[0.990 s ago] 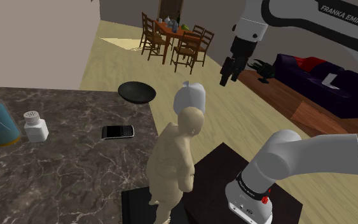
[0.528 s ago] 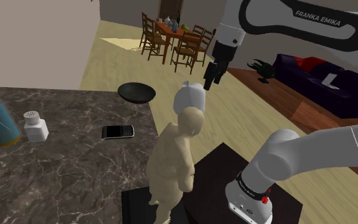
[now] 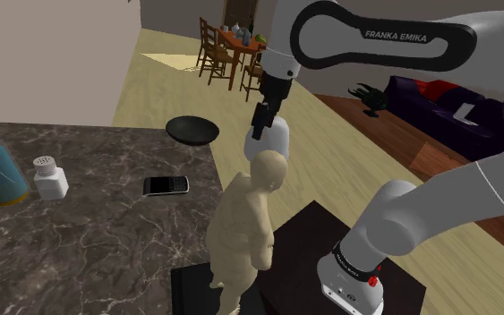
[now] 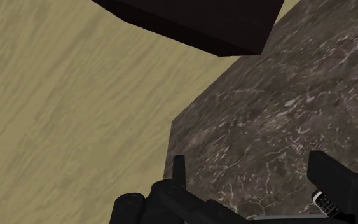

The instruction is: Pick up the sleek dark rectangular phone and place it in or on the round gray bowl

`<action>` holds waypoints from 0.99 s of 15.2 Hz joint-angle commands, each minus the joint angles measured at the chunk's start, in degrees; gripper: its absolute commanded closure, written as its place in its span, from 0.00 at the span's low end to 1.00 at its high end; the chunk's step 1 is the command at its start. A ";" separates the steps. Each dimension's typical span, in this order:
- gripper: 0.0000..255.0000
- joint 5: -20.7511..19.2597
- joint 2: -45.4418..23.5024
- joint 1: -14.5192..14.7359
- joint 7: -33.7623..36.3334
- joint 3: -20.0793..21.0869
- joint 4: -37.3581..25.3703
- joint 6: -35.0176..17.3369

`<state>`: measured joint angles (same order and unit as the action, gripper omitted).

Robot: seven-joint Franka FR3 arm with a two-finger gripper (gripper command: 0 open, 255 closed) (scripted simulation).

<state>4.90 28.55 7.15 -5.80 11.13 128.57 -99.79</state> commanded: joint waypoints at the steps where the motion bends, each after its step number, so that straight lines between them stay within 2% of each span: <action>1: 0.00 0.26 -3.14 1.07 -0.80 1.32 -0.80 -2.58; 8: 0.00 -0.20 -14.04 4.46 -3.11 5.93 -4.98 -9.74; 15: 0.00 -2.85 -25.25 7.81 -4.49 10.51 -10.77 -15.25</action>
<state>2.56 5.01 14.52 -9.95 21.06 118.51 -114.03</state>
